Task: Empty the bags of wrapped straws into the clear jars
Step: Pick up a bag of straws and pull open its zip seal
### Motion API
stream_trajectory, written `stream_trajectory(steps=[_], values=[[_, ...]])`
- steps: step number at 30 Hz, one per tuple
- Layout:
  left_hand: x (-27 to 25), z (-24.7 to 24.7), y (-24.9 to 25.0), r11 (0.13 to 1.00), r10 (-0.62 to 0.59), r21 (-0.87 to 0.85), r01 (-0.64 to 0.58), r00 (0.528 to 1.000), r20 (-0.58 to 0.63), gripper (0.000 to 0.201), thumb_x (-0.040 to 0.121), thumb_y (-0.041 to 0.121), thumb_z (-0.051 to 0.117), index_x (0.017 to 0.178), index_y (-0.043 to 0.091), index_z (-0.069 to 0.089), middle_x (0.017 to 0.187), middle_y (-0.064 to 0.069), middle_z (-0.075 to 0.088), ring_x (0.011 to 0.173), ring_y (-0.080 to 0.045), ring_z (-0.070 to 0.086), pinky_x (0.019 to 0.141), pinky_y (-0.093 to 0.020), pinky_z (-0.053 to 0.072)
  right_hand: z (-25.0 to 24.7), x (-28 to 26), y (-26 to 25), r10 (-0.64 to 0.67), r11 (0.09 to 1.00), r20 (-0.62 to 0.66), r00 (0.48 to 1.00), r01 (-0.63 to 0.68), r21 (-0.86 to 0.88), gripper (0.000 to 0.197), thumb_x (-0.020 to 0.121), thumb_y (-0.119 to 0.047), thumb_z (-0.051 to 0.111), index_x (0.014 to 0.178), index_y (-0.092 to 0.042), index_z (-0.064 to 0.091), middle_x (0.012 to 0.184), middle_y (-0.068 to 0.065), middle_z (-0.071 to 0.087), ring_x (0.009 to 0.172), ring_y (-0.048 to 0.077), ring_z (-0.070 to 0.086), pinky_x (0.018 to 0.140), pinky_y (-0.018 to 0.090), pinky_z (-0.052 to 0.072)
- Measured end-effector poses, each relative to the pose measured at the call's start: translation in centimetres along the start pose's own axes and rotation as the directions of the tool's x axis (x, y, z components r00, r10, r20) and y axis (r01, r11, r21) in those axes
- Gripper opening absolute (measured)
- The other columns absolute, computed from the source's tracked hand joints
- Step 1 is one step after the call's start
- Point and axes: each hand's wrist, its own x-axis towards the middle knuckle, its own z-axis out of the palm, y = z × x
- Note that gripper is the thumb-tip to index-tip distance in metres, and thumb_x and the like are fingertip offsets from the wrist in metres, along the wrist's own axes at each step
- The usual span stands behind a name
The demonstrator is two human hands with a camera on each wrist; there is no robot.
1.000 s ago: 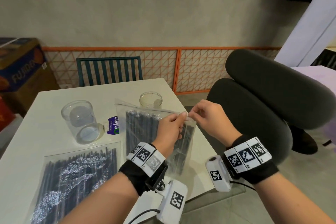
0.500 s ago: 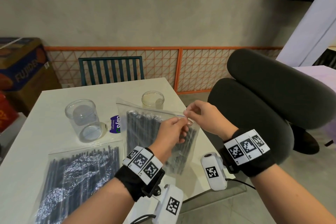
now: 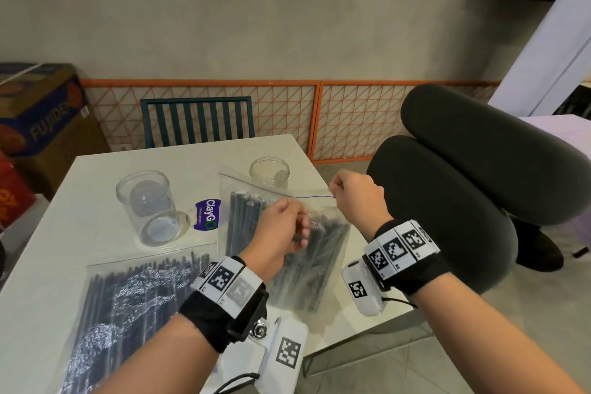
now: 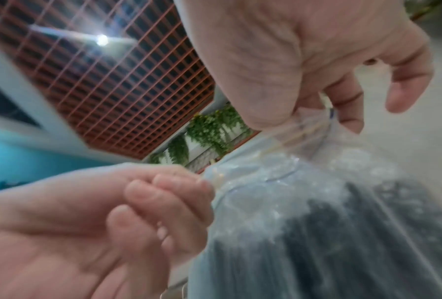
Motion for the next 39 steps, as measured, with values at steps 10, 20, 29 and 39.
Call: stream_trajectory(steps=[10,20,29,39], values=[[0.8,-1.4,0.9,1.0,-0.009,0.002,0.009,0.994,-0.113,0.02,0.095,0.022,0.047,0.078,0.013,0.053,0.06,-0.003,0.052,0.041,-0.009,0.046,0.039,-0.019,0.041,1.4,-1.2,-2.8,-0.186,0.982,0.017,0.982,0.186,0.022,0.019,0.094,-0.021,0.048,0.091,-0.022,0.066,0.088,-0.005,0.069,0.093,0.018,0.059,0.093,0.043,0.032],[0.1,-1.9,-0.2,0.999,-0.039,-0.028,0.038,0.998,-0.043,0.023,0.095,0.015,0.048,0.073,0.013,0.054,0.056,0.0,0.051,0.045,-0.011,0.044,0.039,-0.021,0.04,2.6,0.7,-3.5,-0.079,0.992,0.026,0.997,0.076,0.101,0.017,0.093,-0.028,0.05,0.092,-0.026,0.067,0.093,-0.009,0.069,0.098,0.017,0.059,0.101,0.051,0.028],[1.8,-4.8,2.1,1.0,-0.022,-0.012,0.02,0.979,-0.203,0.026,0.094,0.011,0.04,0.069,0.014,0.045,0.051,0.001,0.041,0.032,-0.006,0.033,0.033,-0.016,0.027,3.0,0.8,-4.6,-0.172,0.977,0.075,0.982,0.16,0.141,0.013,0.091,-0.03,0.055,0.085,-0.028,0.066,0.082,-0.011,0.066,0.085,0.012,0.055,0.105,0.054,0.027],[2.1,-5.2,2.6,0.986,-0.02,0.161,0.045,0.988,-0.153,0.022,0.094,0.028,0.051,0.078,0.013,0.052,0.058,0.0,0.049,0.037,-0.006,0.039,0.037,-0.016,0.035,3.2,0.9,-5.1,-0.23,0.963,0.13,0.964,0.207,0.173,0.016,0.091,-0.027,0.055,0.078,-0.034,0.058,0.078,-0.013,0.063,0.083,0.01,0.054,0.103,0.053,0.029]])
